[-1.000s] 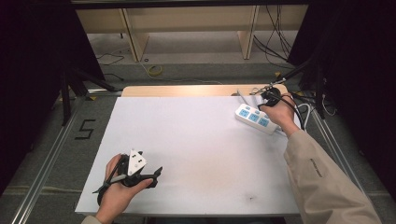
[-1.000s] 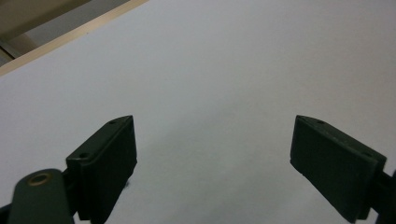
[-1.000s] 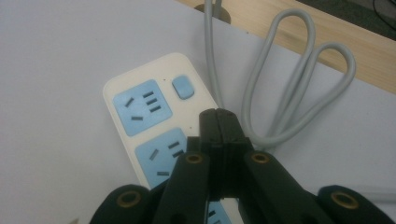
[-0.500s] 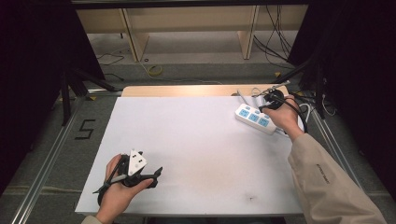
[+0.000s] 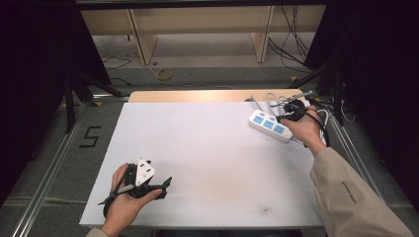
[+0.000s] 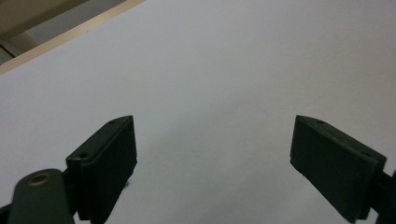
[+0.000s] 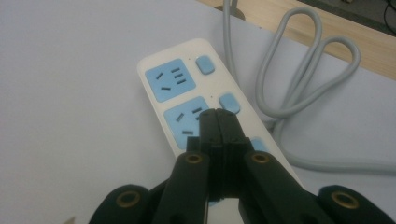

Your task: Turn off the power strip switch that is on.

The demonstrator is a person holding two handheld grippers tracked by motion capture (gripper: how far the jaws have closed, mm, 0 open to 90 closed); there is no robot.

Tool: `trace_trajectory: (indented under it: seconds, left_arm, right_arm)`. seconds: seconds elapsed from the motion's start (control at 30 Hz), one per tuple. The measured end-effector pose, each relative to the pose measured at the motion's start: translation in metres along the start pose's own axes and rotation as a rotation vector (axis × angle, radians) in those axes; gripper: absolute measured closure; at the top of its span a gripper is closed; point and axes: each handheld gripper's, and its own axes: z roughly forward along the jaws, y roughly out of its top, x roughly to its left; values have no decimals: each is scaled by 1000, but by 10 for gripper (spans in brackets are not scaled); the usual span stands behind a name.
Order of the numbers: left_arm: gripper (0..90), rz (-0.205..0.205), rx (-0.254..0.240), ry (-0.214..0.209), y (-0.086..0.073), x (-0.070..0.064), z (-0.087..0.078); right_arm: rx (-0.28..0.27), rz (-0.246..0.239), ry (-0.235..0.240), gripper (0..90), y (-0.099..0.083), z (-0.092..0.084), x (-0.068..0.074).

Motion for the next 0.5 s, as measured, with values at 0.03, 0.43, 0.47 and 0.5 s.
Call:
trace_trajectory:
  seconds: [0.03, 0.43, 0.47, 0.5]
  left_arm:
    - [141, 3, 0, 0, 0, 0, 0]
    - [141, 1, 1, -1, 0, 0, 0]
    - [142, -1, 0, 0, 0, 0, 0]
    - [141, -1, 1, 0, 0, 0, 0]
  right_arm:
    - [-6, -4, 2, 900, -1, -1, 0]
    - [-62, -17, 39, 900, -10, -17, 12]
    - [-63, -22, 43, 900, -10, -18, 13]
    - [-66, -26, 45, 899, -11, -19, 14]
